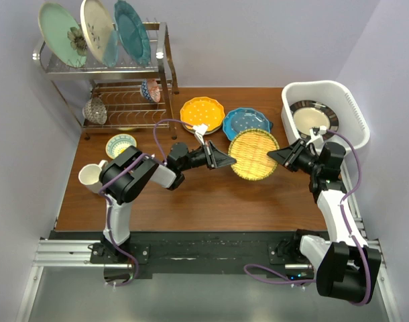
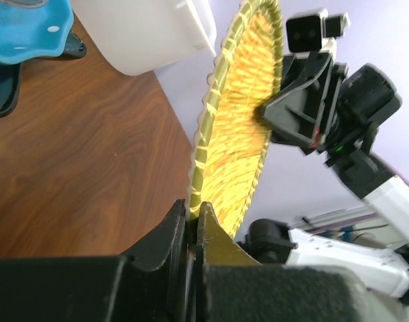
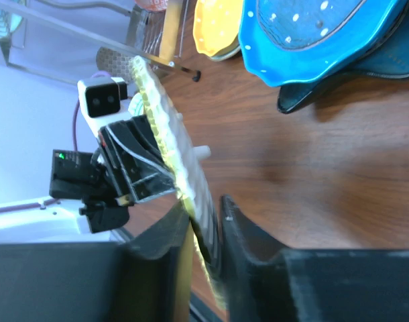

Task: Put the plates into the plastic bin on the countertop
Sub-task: Pick up the plate at the center of the board, then place the plate in the plastic bin.

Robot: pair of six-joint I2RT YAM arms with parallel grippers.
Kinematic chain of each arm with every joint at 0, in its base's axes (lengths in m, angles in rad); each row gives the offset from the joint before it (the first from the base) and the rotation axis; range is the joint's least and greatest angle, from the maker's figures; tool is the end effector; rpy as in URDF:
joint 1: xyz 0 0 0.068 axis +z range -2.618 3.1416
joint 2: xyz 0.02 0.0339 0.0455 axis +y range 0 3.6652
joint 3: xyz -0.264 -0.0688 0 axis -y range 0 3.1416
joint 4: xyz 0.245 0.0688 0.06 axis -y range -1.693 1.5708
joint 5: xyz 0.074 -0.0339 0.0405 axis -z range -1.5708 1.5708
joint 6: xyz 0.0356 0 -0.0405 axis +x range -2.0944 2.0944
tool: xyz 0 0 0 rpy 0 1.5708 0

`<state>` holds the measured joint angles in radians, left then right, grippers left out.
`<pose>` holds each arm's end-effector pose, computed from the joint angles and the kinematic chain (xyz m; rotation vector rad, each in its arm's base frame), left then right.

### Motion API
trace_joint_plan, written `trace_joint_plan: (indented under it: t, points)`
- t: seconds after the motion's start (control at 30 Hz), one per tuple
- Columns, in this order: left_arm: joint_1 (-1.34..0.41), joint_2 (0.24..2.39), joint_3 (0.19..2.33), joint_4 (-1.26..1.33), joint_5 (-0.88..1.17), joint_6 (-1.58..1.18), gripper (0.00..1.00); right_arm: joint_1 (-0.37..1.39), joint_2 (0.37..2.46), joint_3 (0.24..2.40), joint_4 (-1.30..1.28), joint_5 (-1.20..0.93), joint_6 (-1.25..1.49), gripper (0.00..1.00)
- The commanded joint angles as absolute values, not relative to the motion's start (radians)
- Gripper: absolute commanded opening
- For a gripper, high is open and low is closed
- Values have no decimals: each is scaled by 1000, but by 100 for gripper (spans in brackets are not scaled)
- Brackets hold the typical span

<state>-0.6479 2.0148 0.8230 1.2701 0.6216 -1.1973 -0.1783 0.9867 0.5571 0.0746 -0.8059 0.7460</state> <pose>0.2924 -0.2473 0.1545 0.1107 1.8534 -1.8523 0.2158 -0.0128 0.2519 0.3423 1.9496 1.1464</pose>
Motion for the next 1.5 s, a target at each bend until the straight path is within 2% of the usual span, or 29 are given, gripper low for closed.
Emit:
trace_joint_plan:
  t: [0.0, 0.03, 0.07, 0.17, 0.2, 0.27, 0.37, 0.47, 0.57, 0.87, 1.13, 1.47]
  points:
    - [-655, 2003, 850, 1559, 652, -1203, 0, -175, 983, 563, 123, -861, 750, 0]
    - [-653, 1999, 848, 1554, 652, -1194, 9, -175, 977, 564, 112, -854, 746, 0]
    - [-653, 1984, 845, 1548, 650, -1187, 38, -175, 973, 569, 100, -850, 738, 0]
    - [-649, 1915, 816, 1462, 612, -1105, 71, -175, 950, 584, 60, -830, 718, 0]
    - [-649, 1893, 805, 1356, 570, -1065, 78, -175, 945, 589, 51, -824, 715, 0]
    - [-655, 1820, 807, 1211, 511, -927, 84, -175, 937, 603, 19, -808, 701, 0]
    - [-689, 1728, 875, 758, 312, -738, 87, -175, 942, 606, 11, -802, 699, 0]
    - [-742, 1689, 971, 488, 85, -597, 89, -175, 953, 614, 5, -792, 703, 0]
    - [-790, 1674, 1026, 343, -101, -528, 91, -175, 968, 636, -23, -776, 693, 0]
    - [-879, 1683, 1106, 123, -451, -472, 92, -175, 1031, 753, -109, -730, 661, 0]
    - [-911, 1605, 1072, 137, -477, -486, 93, -183, 1124, 876, -189, -681, 638, 0]
    - [-920, 1448, 985, 175, -520, -491, 93, -209, 1175, 928, -196, -660, 632, 0]
